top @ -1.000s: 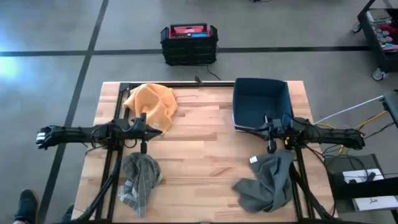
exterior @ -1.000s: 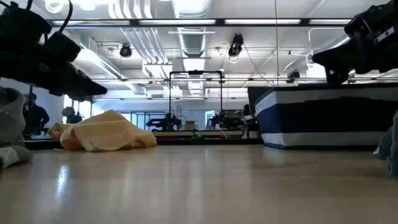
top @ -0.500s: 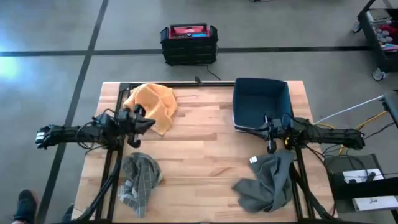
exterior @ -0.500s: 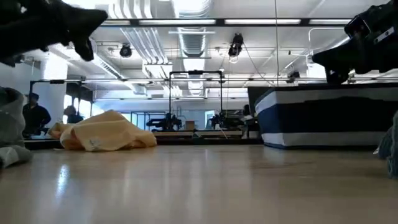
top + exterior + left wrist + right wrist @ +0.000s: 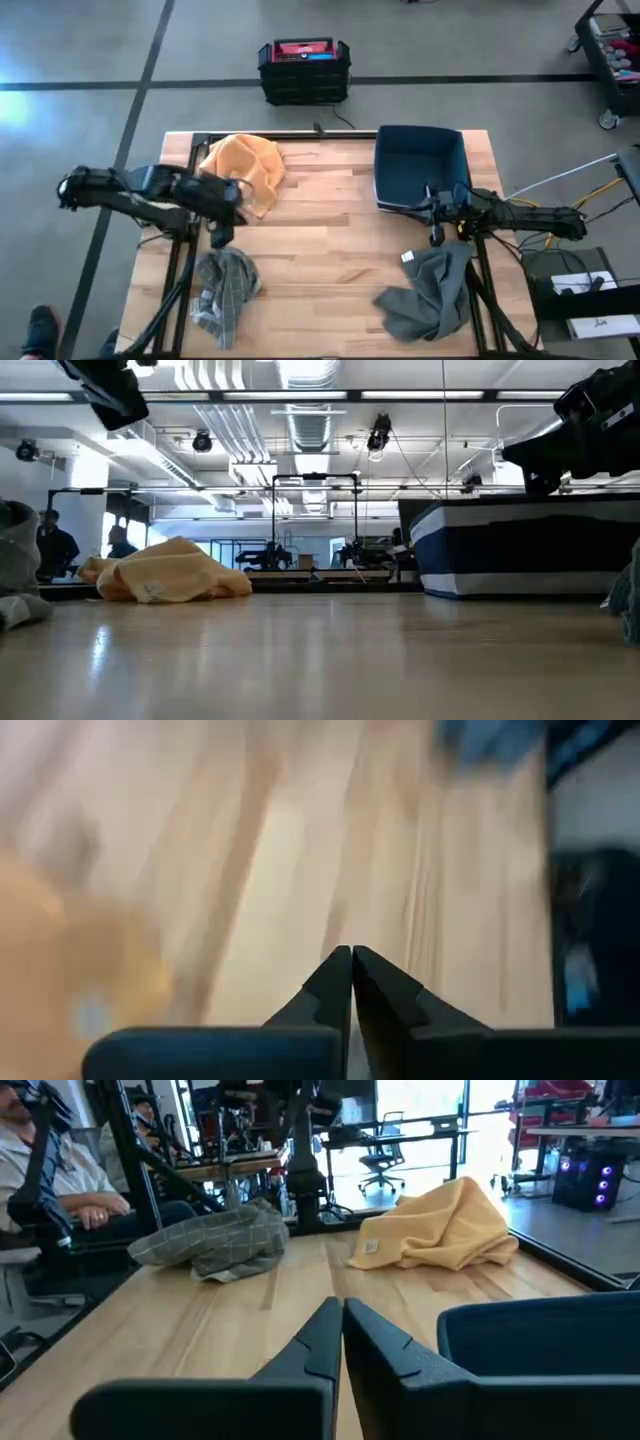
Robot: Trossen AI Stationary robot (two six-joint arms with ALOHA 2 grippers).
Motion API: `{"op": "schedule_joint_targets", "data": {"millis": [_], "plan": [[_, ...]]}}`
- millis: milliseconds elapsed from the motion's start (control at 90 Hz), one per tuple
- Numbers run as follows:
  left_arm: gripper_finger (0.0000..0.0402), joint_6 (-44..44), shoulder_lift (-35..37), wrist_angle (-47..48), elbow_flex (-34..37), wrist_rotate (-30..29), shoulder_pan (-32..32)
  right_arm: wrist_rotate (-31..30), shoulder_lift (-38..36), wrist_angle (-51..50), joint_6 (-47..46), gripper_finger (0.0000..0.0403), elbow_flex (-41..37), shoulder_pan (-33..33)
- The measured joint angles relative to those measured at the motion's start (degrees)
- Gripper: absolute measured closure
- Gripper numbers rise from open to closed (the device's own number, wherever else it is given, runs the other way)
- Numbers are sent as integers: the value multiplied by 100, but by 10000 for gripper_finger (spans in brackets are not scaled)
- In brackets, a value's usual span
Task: Fold towel
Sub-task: Fold the gray patterned kitchen towel
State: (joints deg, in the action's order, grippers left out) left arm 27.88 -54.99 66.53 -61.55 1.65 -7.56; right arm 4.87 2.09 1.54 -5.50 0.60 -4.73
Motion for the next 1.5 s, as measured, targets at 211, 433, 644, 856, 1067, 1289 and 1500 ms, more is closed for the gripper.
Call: {"op": "schedule_joint_targets", "data": {"millis": [211,433,644,856,1067,1289,1500], "plan": [[387,1130,-807,986,-363,397,-422,-1,0,0,0,403,0,-1],[286,1654,-1083,941,-29,542,-598,-1,0,-2,61,403,0,0],[192,1725,-1424,684,409,911,-746,-1,0,0,247,403,0,0],[195,1725,-1881,162,976,632,-867,-1,0,0,251,403,0,-1],[315,1586,-2300,-536,1274,494,-891,-1,0,-2,251,403,0,-2],[390,1523,-2565,-1911,859,70,-891,-1,0,0,252,403,0,-2],[400,701,-2979,-3279,191,-466,-865,-49,0,-11,1072,403,0,-2]]}}
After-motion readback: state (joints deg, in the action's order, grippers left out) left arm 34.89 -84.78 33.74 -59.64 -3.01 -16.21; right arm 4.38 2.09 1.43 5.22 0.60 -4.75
